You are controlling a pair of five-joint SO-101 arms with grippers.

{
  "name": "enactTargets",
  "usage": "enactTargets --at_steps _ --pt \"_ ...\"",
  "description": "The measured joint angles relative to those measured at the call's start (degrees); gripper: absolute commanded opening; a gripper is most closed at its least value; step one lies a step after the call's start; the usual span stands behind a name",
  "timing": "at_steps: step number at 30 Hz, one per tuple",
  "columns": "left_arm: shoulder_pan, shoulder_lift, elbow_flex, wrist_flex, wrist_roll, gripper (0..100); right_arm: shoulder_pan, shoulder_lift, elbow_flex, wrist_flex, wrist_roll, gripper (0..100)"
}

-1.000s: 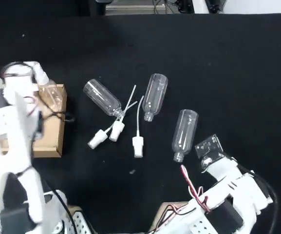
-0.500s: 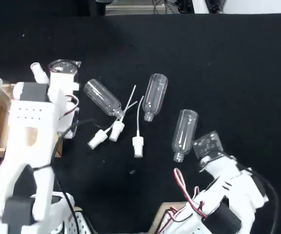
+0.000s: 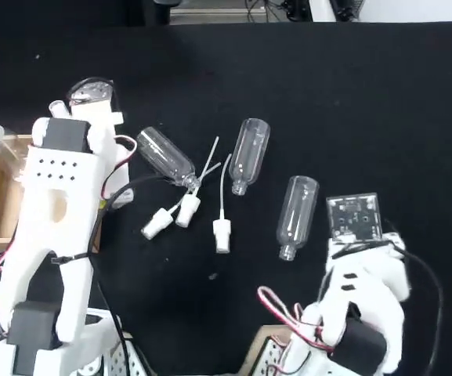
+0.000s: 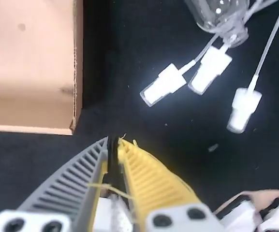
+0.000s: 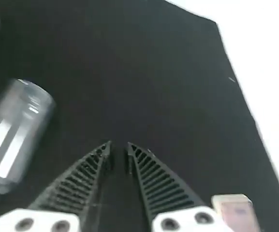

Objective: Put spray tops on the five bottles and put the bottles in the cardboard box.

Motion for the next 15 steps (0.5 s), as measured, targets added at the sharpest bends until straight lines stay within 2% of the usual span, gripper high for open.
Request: enactTargets --at_steps 3,6,11,15 --pt "0.26 0.00 0.00 0.00 3.69 3 -7.21 0.00 0.97 -0.62 -4.22 1.1" --pt "0.53 0.09 -1.23 0.00 4.48 3 -13.01 0.00 1.05 -2.11 -8.09 1.1" --pt "0.53 0.18 -3.69 0.00 4.84 3 -18.02 0.35 1.05 -5.63 -13.27 1.1" --pt "0.53 0.18 -5.71 -1.05 4.84 3 -20.48 9.32 -1.85 -8.62 -15.38 1.1"
